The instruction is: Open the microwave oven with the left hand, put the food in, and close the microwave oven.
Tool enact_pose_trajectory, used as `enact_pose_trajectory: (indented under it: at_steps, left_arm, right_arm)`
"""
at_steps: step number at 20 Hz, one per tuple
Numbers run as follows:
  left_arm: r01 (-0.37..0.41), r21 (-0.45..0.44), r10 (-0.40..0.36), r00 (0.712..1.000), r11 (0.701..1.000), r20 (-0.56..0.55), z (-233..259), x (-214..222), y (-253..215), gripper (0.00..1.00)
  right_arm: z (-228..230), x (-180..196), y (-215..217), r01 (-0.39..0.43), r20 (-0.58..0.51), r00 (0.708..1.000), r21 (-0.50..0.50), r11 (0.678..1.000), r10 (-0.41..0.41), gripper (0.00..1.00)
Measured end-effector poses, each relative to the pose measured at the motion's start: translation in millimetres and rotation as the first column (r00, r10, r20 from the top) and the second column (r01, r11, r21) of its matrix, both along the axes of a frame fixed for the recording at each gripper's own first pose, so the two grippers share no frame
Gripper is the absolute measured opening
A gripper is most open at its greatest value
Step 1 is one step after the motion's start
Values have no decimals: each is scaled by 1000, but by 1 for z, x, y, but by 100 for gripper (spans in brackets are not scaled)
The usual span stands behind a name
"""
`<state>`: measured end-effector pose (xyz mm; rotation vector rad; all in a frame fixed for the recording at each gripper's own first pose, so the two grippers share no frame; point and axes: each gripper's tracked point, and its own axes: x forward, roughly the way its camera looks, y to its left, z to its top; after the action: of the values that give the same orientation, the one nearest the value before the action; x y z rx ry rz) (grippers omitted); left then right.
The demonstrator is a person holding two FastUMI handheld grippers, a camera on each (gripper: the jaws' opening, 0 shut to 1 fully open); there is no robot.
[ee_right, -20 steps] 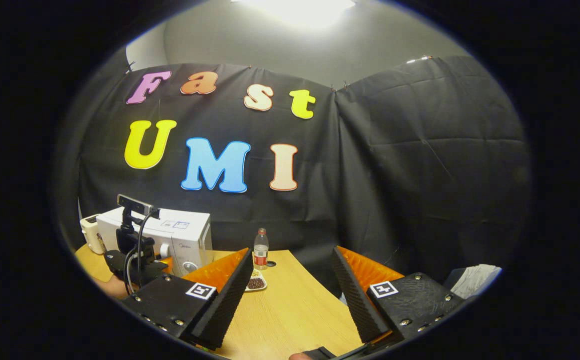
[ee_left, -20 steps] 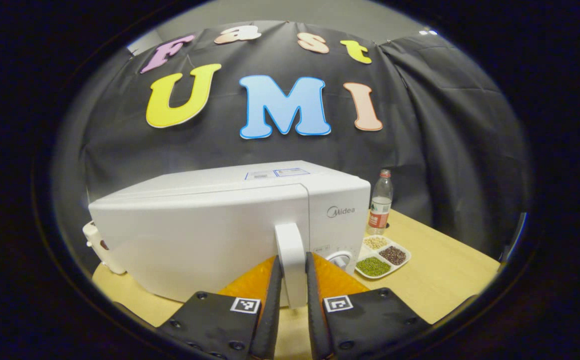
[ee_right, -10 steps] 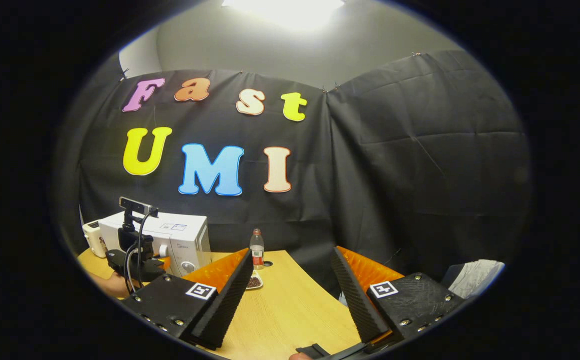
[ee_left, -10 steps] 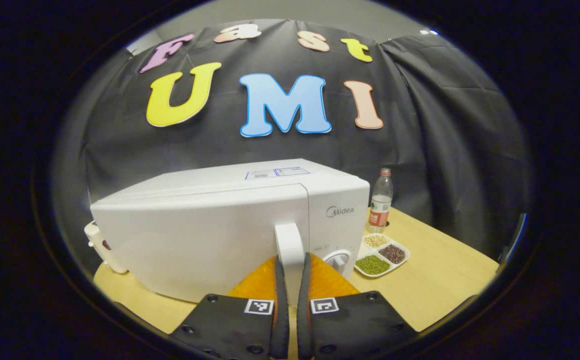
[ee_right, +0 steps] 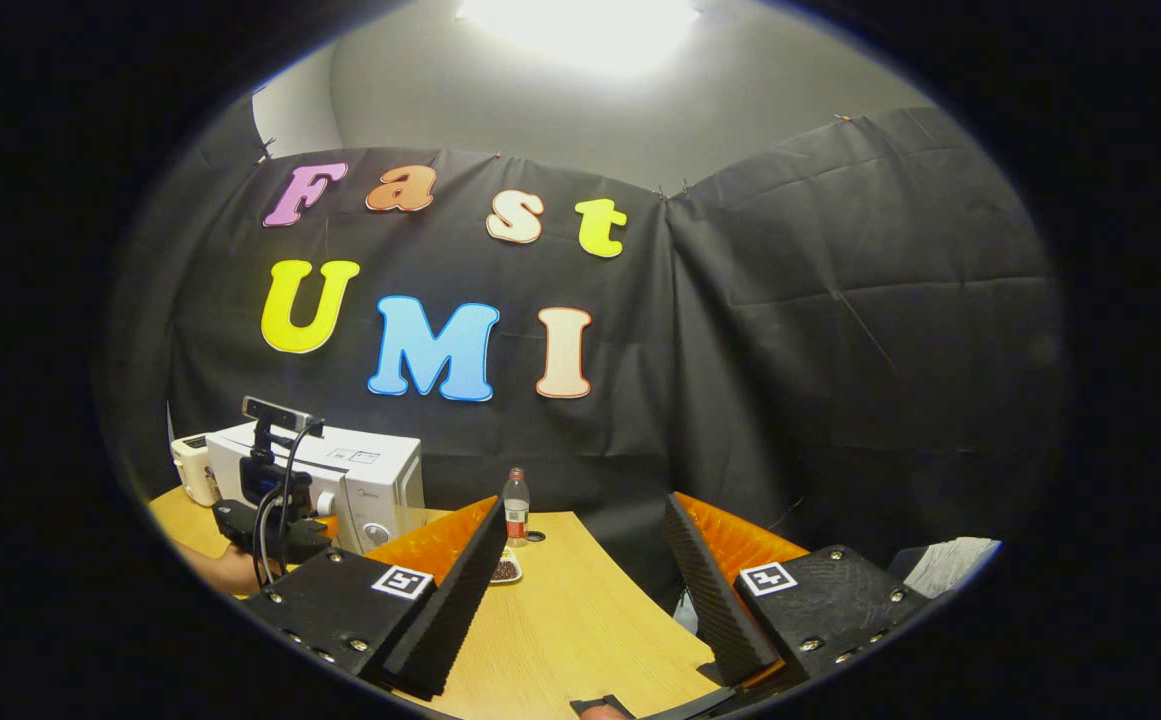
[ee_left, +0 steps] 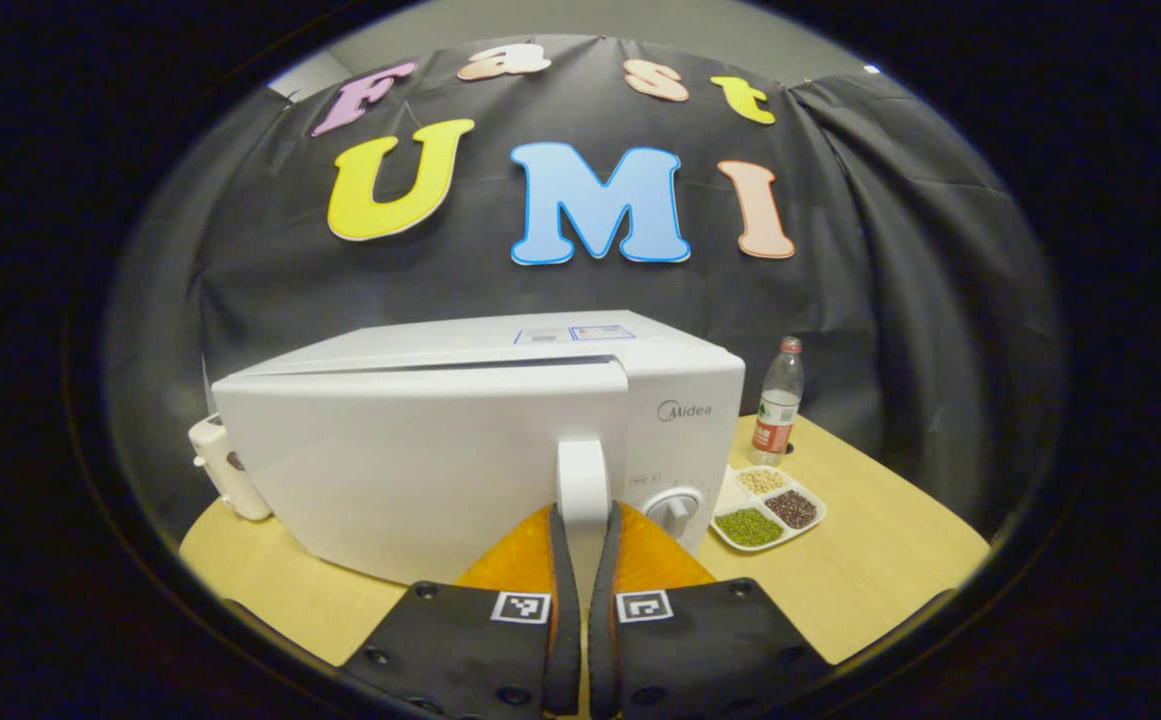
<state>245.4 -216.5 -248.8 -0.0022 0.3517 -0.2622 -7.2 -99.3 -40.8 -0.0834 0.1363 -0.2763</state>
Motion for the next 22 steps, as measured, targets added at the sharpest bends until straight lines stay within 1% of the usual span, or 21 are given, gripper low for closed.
enact_pose_trajectory:
  at_steps: [2, 6, 9, 12, 13, 14, 15, 16, 18, 19, 20, 21, 22]
  left_arm:
    - [-3, -13, 3, 1000, 1000, -12, -3, -17, 8, 9]
    - [-5, 1, 5, 1000, 1000, -24, -1, -44, 21, 10]
    - [-34, 14, 34, 999, 999, -26, 2, -71, 36, 10]
    - [-74, 32, 75, 997, 997, -30, 5, -98, 56, 10]
    - [-90, 38, 91, 995, 995, -29, 4, -107, 62, 12]
    - [-107, 43, 108, 994, 993, -29, 5, -116, 69, 10]
    - [-120, 45, 122, 992, 992, -32, 6, -126, 75, 10]
    - [-111, 39, 112, 993, 993, -29, 9, -140, 75, 9]
    - [-112, 101, 114, 994, 988, -6, 9, -148, 85, 10]
    - [-119, 109, 120, 993, 987, -7, 10, -152, 93, 7]
    - [-118, 102, 121, 992, 988, -23, 8, -155, 97, 7]
    - [-113, 90, 115, 993, 990, -18, 9, -155, 97, 10]
    - [-106, 90, 108, 994, 990, -20, 9, -155, 95, 7]
  right_arm:
    - [-2, 2, 1, -22, 3, 1000, 14, 1000, 22, 96]
    - [-3, 2, 10, -84, 22, 996, 61, 995, 83, 96]
    - [-4, -4, 18, -145, 35, 989, 74, 987, 143, 96]
    - [-4, -12, 27, -217, 44, 976, 77, 973, 214, 96]
    - [-5, -14, 31, -241, 46, 970, 82, 967, 238, 96]
    - [-4, -16, 35, -263, 48, 965, 84, 961, 259, 96]
    - [-6, -19, 36, -278, 49, 960, 85, 957, 275, 96]
    - [-6, -20, 38, -290, 51, 957, 86, 953, 287, 96]
    - [-6, -25, 48, -322, 56, 947, 105, 941, 317, 96]
    - [-7, -26, 55, -337, 55, 941, 109, 935, 333, 96]
    - [-9, -26, 59, -348, 51, 937, 108, 931, 345, 96]
    - [-10, -26, 62, -354, 52, 935, 107, 929, 350, 96]
    - [-10, -27, 62, -348, 50, 937, 111, 931, 344, 96]
